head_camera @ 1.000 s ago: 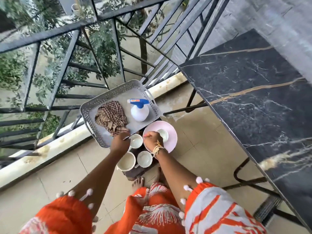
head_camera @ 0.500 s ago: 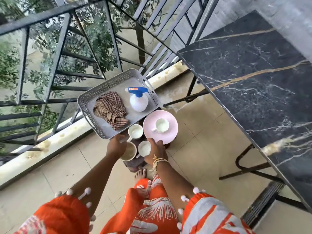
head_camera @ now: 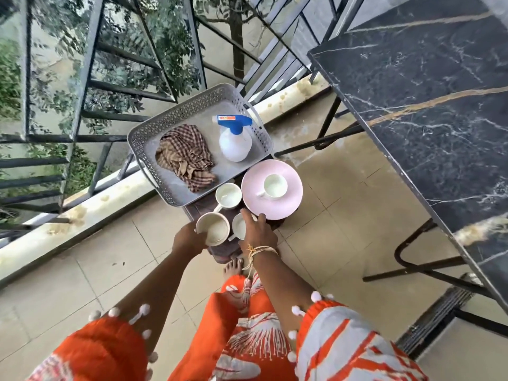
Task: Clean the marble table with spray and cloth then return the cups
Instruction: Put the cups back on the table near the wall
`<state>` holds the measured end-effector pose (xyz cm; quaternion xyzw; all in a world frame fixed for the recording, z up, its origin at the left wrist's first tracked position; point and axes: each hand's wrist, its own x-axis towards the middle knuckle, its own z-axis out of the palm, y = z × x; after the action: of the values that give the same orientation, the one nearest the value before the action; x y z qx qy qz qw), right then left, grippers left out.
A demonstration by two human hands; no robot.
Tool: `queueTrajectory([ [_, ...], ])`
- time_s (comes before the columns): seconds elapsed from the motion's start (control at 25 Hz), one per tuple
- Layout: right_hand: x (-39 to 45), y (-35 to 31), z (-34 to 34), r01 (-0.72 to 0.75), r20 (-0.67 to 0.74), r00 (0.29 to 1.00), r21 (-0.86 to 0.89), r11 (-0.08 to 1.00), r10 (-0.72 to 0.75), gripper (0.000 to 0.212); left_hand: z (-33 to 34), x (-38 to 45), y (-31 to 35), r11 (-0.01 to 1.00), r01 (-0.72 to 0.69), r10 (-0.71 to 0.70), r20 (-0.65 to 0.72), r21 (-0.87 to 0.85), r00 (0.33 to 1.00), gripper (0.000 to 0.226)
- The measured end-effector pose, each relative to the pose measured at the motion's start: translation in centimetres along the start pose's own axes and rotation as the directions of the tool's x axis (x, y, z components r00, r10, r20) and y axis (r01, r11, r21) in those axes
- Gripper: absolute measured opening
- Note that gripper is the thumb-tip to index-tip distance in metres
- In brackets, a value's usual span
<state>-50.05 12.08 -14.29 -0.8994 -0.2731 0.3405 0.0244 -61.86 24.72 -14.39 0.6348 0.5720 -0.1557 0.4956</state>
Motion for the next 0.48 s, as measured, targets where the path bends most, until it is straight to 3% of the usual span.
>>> queueTrajectory([
  [0.2,-1.0,0.7,-0.6,0.044,-0.015,0.999,0.030,0.999,-0.044,0.062,0.4,-0.8,0.2,0.997,0.067,-0.070,-0.061,-0.039,0.996,0.030],
  [0.36,-3.2,2.6,-2.3,0.076,0.049,0.995,0.157,0.985,-0.084,0.076,0.1,-3.4,0.6,0.974,0.194,-0.196,-0.012,-0.118,0.980,0.023],
  [0.48,-4.3,4.0,-5.3,0.094,0.019,0.995,0.209,0.973,-0.100,0.076,-0.9,-5.1,3.5,0.971,0.200,-0.194,0.053,-0.130,0.979,0.019],
])
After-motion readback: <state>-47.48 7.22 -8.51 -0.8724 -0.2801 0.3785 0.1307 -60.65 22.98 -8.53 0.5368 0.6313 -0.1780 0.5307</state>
